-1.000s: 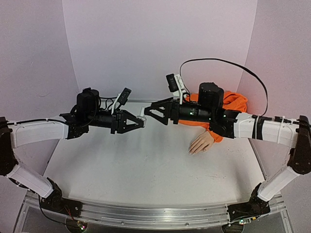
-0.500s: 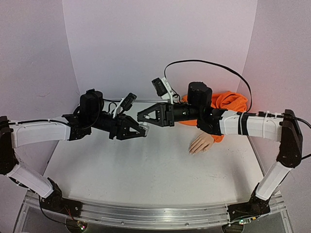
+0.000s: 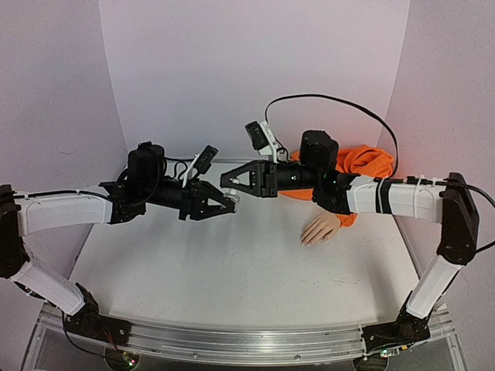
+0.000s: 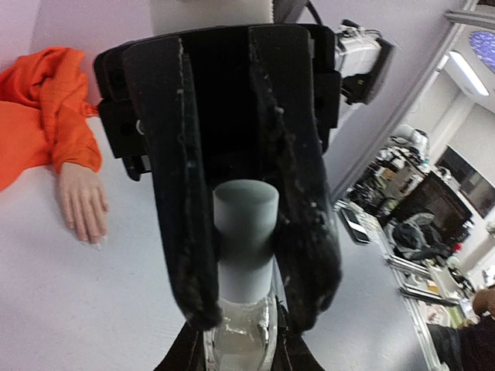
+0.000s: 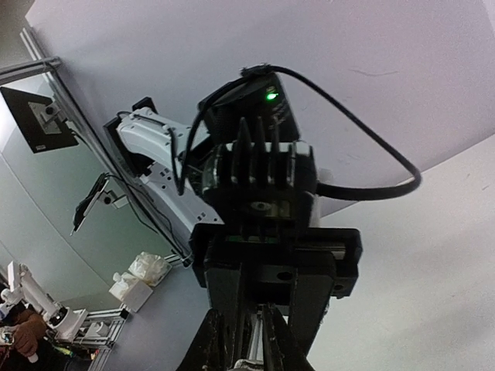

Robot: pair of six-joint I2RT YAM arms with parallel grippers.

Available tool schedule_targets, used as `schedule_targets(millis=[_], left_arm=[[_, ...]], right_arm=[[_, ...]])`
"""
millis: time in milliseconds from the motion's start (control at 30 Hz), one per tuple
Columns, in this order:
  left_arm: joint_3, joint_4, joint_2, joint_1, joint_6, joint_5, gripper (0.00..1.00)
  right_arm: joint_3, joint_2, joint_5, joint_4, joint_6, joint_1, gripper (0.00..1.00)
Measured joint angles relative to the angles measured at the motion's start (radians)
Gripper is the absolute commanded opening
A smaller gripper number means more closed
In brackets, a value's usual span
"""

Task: Paint the nails

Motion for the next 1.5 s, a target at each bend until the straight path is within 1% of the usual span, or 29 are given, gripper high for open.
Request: schedule_targets(millis=[33, 100, 167, 200, 267, 300, 367, 400, 467, 500, 567, 600, 733, 767, 800, 933, 1033, 1133, 1167, 1200, 1267, 1300, 1400, 1500], left_arm=[[0.0, -0.001, -0.003, -0.001, 0.002, -0.038, 0.0], [-0.008, -0.008, -0.018, -0.01, 0.016, -0.183, 0.0], [-0.02, -0.016, -0.034, -0.024, 0.035, -0.33, 0.0], [-0.025, -0.025, -0.039, -0.033, 0.047, -0.413, 0.0], [-0.031, -0.045, -0.037, -0.048, 0.074, -0.581, 0.0], [-0.031, -0.055, -0.035, -0.053, 0.085, -0.645, 0.0], [-0.031, -0.071, -0.031, -0.064, 0.111, -0.77, 0.0], [-0.031, -0.074, -0.027, -0.072, 0.121, -0.818, 0.0], [-0.031, -0.08, -0.018, -0.09, 0.133, -0.897, 0.0], [-0.031, -0.08, -0.012, -0.096, 0.137, -0.927, 0.0], [-0.031, -0.08, -0.003, -0.102, 0.143, -0.958, 0.0], [-0.031, -0.081, 0.001, -0.105, 0.148, -0.966, 0.0], [-0.031, -0.079, 0.003, -0.111, 0.152, -0.978, 0.0], [-0.036, -0.069, 0.003, -0.111, 0.15, -0.985, 0.0], [-0.041, -0.056, 0.003, -0.109, 0.148, -1.0, 0.0], [-0.082, -0.045, -0.008, -0.082, 0.145, -1.029, 0.0], [-0.107, -0.044, -0.026, -0.065, 0.134, -1.012, 0.0], [-0.127, -0.044, -0.061, -0.018, 0.087, -0.926, 0.0], [-0.128, -0.043, -0.069, 0.007, 0.065, -0.885, 0.0], [-0.128, -0.039, -0.076, 0.035, 0.047, -0.84, 0.0], [-0.128, -0.032, -0.084, 0.083, 0.015, -0.751, 0.0], [-0.127, -0.03, -0.085, 0.1, 0.005, -0.702, 0.0], [-0.12, -0.029, -0.082, 0.113, -0.02, -0.539, 0.0], [-0.076, -0.03, -0.054, 0.107, -0.046, -0.367, 0.0]], right_arm=[[-0.001, 0.002, 0.016, 0.001, -0.001, -0.005, 0.0], [-0.002, 0.007, 0.082, 0.001, -0.002, -0.016, 0.0], [-0.002, 0.014, 0.18, -0.008, -0.005, -0.017, 0.0], [0.002, 0.018, 0.255, -0.031, -0.007, -0.01, 0.0], [0.04, 0.033, 0.467, -0.128, -0.007, 0.023, 0.0], [0.082, 0.05, 0.614, -0.194, 0.003, 0.055, 0.0], [0.145, 0.082, 0.835, -0.27, 0.017, 0.109, 0.0], [0.174, 0.099, 0.942, -0.304, 0.023, 0.136, 0.0], [0.223, 0.128, 1.094, -0.359, 0.032, 0.174, 0.0], [0.243, 0.143, 1.144, -0.379, 0.036, 0.184, 0.0], [0.26, 0.158, 1.195, -0.399, 0.04, 0.194, 0.0], [0.26, 0.159, 1.209, -0.404, 0.041, 0.197, 0.06], [0.26, 0.159, 1.226, -0.407, 0.021, 0.202, 0.34], [0.259, 0.158, 1.217, -0.409, 0.012, 0.203, 0.44], [0.254, 0.156, 1.204, -0.413, -0.001, 0.208, 0.5], [0.213, 0.116, 1.15, -0.426, -0.057, 0.24, 0.65], [0.163, 0.057, 1.081, -0.427, -0.099, 0.241, 0.73], [0.105, -0.01, 0.999, -0.431, -0.134, 0.209, 0.77], [0.084, -0.031, 0.962, -0.429, -0.141, 0.188, 0.91], [0.063, -0.051, 0.92, -0.422, -0.143, 0.161, 0.97], [0.019, -0.081, 0.83, -0.394, -0.135, 0.101, 0.98], [-0.01, -0.097, 0.78, -0.378, -0.132, 0.066, 0.97], [-0.076, -0.124, 0.65, -0.328, -0.121, -0.021, 0.94], [-0.101, -0.124, 0.515, -0.266, -0.105, -0.038, 0.9]])
